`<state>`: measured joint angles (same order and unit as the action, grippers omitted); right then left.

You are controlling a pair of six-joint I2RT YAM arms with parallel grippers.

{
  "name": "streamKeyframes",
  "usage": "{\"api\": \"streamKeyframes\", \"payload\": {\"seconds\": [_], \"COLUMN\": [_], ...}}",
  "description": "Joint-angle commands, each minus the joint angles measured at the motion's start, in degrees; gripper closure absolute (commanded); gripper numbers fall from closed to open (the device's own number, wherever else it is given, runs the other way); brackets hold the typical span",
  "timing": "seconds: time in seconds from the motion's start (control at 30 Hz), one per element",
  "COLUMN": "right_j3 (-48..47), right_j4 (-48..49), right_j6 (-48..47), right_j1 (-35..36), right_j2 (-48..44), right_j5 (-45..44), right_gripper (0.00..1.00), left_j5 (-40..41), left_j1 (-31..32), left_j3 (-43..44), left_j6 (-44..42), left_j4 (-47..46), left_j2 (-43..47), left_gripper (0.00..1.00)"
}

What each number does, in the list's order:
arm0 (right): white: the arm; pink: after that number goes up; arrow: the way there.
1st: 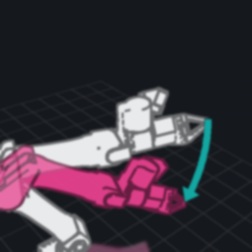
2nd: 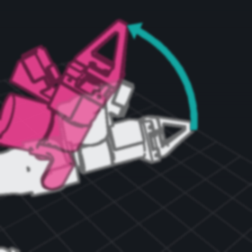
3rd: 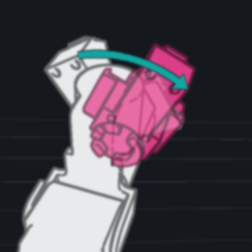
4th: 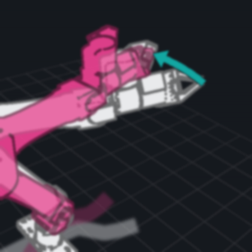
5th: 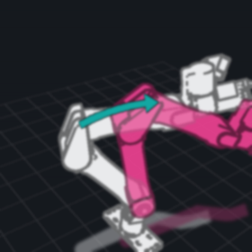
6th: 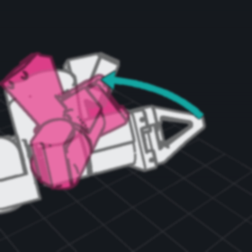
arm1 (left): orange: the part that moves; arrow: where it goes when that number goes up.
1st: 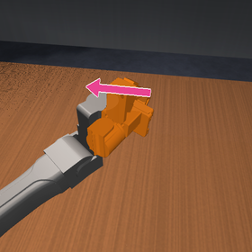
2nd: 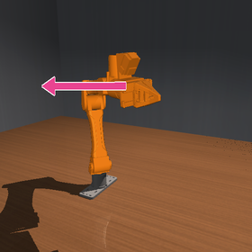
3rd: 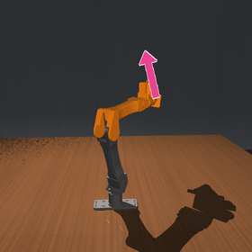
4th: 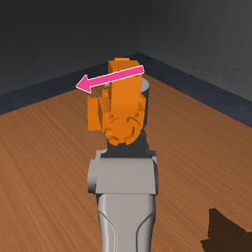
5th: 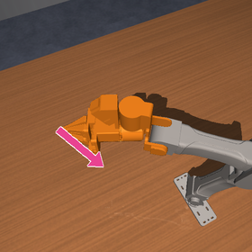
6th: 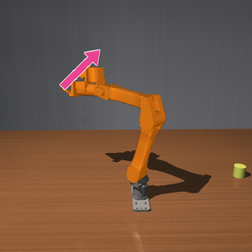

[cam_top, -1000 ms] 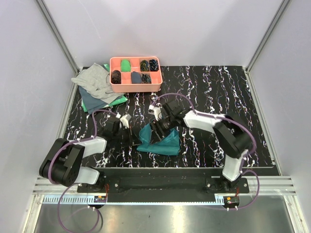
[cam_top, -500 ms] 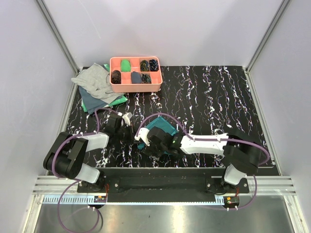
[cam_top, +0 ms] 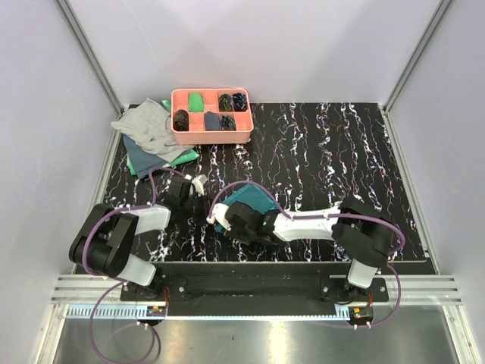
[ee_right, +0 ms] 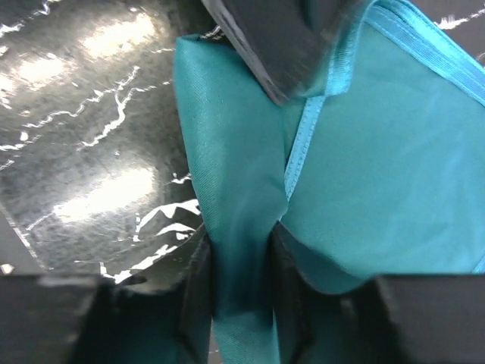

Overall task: Fold the napkin, place the utensils inside, and roll it up
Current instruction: Roll the napkin with the utensil

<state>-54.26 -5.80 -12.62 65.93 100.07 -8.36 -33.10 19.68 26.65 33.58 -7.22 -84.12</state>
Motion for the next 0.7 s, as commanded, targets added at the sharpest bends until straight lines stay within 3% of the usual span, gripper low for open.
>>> {"api": "streamKeyframes", "payload": {"seconds": [0.0, 0.07, 0.17, 0.37, 0.67], "right_j3": [-1.9, -2.6, -3.57, -6.03, -10.69], "right_j4": [-3.24, -4.74, -6.76, -9.84, -11.95], "right_j6": [2.33, 4.18, 5.94, 7.96, 10.86], "right_j1": [-2.29, -3.35, -5.81, -10.55, -18.46], "right_j2": [2.93, 3.11, 3.37, 5.31, 11.63], "right_j5": [8.08, 13.6, 20.56, 32.6, 51.67], "right_gripper": [0.65, 0.69, 0.72, 0.73, 0.74], "left_j5": [0.93, 2.51, 7.16, 12.45, 6.74], "left_j1": [0.27, 0.18, 0.01, -0.7, -0.7], "left_j3": [0.15, -0.46, -0.73, -3.09, -8.02], "left_j6": [-0.28, 0.25, -0.1, -1.68, -1.94], "left_j4": [-0.24, 0.1, 3.35, 6.96, -0.76], "left_j2": [2.37, 5.78, 10.44, 16.87, 21.27], "left_gripper": [0.66, 0.48, 0.36, 0.34, 0.35]}}
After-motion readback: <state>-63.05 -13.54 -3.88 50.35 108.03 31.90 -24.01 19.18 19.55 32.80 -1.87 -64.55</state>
